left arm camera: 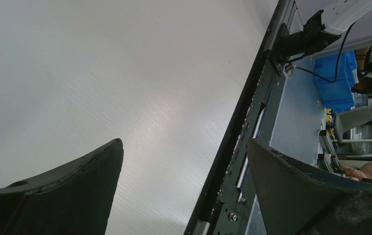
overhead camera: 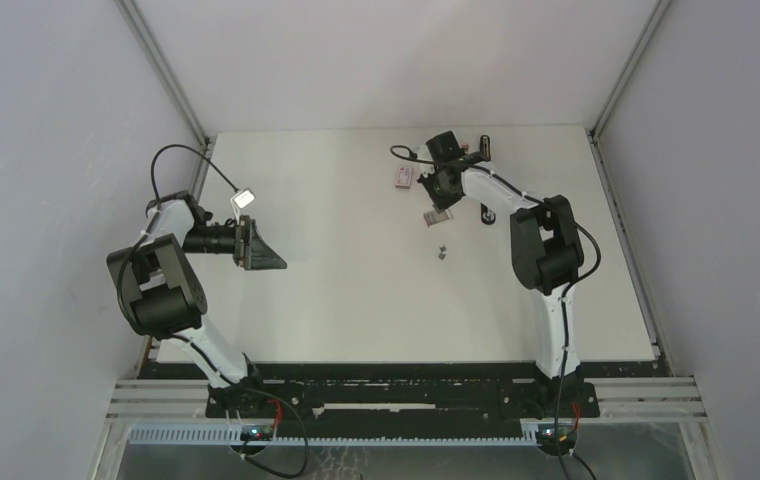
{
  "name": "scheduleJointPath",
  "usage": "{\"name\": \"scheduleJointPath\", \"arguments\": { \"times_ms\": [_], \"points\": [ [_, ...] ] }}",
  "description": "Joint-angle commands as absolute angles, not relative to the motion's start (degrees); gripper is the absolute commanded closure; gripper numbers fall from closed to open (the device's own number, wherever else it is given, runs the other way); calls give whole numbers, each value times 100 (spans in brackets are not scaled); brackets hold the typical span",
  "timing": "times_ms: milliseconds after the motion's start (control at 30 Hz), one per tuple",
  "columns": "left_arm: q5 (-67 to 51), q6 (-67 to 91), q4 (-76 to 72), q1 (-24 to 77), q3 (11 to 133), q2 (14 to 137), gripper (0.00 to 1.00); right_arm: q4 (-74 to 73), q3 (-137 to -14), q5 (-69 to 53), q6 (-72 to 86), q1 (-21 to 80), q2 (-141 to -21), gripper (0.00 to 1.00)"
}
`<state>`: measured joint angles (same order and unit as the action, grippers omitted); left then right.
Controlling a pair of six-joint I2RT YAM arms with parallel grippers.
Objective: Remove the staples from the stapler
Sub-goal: Place the staple in the staple box.
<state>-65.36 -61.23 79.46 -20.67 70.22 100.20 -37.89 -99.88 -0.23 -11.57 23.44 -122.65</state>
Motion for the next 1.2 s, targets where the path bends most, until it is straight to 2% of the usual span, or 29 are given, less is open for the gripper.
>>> {"name": "scheduleJointPath", "arguments": {
  "times_ms": [0, 1167],
  "points": [
    [-6732, -6277, 8023, -2107, 7338, 10028, 0, -3544, -10072, 91, -996, 2359, -12382, 100],
    [-6732, -6277, 8025, -2109, 7354, 10072, 0, -3673, -10177, -130, -628, 2206, -12725, 100]
  ]
}}
